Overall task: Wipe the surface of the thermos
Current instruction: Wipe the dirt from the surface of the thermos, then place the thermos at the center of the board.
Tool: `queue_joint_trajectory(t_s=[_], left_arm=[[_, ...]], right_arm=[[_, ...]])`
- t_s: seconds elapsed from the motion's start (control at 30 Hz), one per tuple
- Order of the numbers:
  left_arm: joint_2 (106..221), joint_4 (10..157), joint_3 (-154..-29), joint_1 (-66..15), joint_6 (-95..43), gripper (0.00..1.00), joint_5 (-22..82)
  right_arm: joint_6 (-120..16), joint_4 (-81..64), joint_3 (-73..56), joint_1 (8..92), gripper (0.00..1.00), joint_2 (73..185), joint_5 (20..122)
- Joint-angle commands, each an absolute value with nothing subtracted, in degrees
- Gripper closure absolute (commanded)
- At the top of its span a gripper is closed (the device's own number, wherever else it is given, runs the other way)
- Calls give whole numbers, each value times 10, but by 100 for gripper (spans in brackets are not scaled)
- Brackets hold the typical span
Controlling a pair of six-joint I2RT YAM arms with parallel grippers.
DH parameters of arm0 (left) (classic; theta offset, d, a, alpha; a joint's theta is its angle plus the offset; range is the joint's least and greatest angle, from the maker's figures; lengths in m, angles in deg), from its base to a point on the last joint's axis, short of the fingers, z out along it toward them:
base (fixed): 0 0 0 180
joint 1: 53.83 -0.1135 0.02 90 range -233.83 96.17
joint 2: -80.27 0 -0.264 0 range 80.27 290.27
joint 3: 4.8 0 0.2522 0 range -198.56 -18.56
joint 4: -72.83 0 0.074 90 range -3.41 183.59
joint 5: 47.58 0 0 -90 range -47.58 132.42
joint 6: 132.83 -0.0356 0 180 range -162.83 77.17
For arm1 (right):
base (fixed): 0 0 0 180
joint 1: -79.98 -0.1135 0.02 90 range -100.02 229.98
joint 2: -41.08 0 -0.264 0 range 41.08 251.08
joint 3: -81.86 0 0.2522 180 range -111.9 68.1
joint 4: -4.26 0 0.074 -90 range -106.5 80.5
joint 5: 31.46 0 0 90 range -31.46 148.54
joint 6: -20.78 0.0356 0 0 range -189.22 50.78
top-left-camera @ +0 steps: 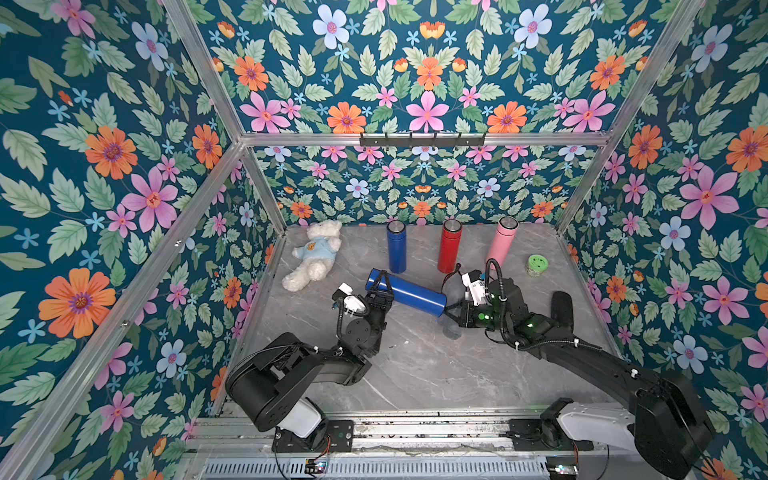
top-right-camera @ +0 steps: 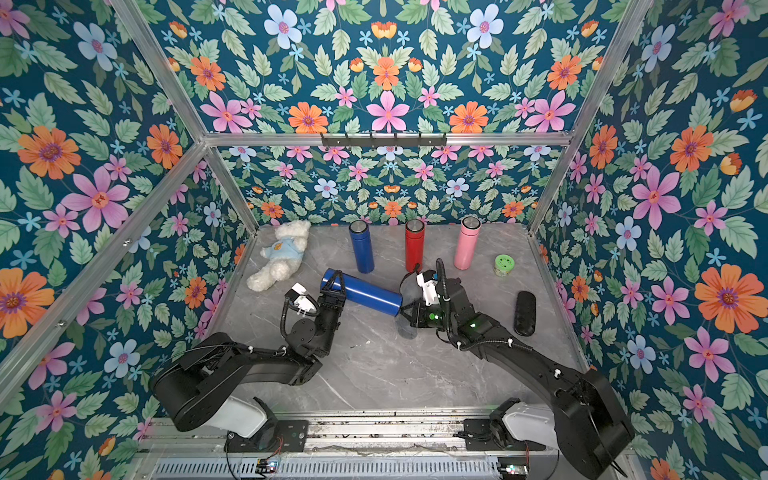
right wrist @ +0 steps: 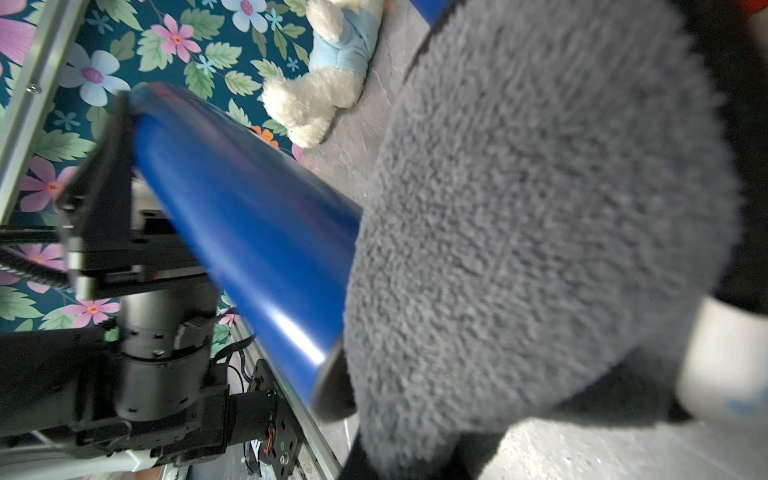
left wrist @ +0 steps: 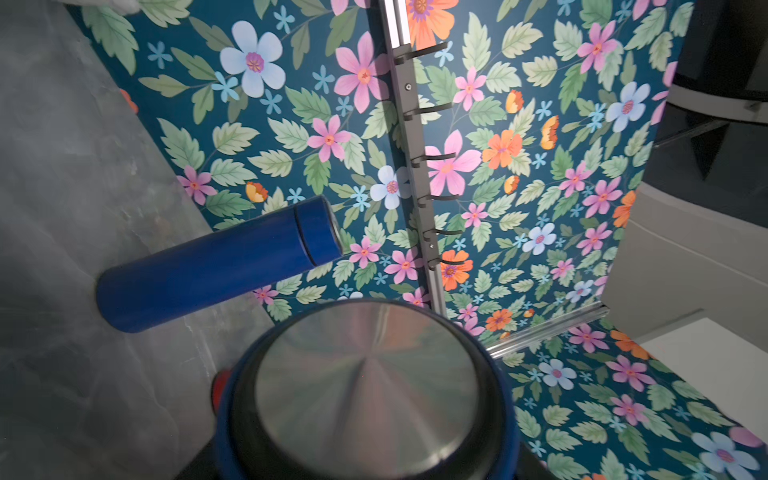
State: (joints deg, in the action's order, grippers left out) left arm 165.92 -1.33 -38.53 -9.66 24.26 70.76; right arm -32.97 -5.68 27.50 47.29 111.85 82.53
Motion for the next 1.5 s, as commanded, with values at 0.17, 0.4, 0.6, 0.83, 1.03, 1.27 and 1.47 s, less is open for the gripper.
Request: queue_joint_trajectory(t_s=[0.17,0.4,0.6,0.83,1.03,1.27,1.47], left_arm=[[1645,-120,-384,-95,248,100,699],[1655,-120,-373,-96,190,100,698],[1665,-120,-370,-96,125,100,694],[1602,-68,-384,-96,-63,100,685],[1523,119,-454,-104,-288,100,685],[1529,191,-496,-170,-395,100,656],[1611,124,-501,-255,-393,100,612]], right_arm=[[-317,2,256,471,100,1141,852],[-316,-30,236,471,100,1096,868],[-311,-56,226,471,100,1052,883],[-349,-181,206,471,100,1011,865],[-375,-196,231,468,100,1049,869],[-393,-170,246,448,100,1118,837],[-387,-146,242,420,100,1163,828]])
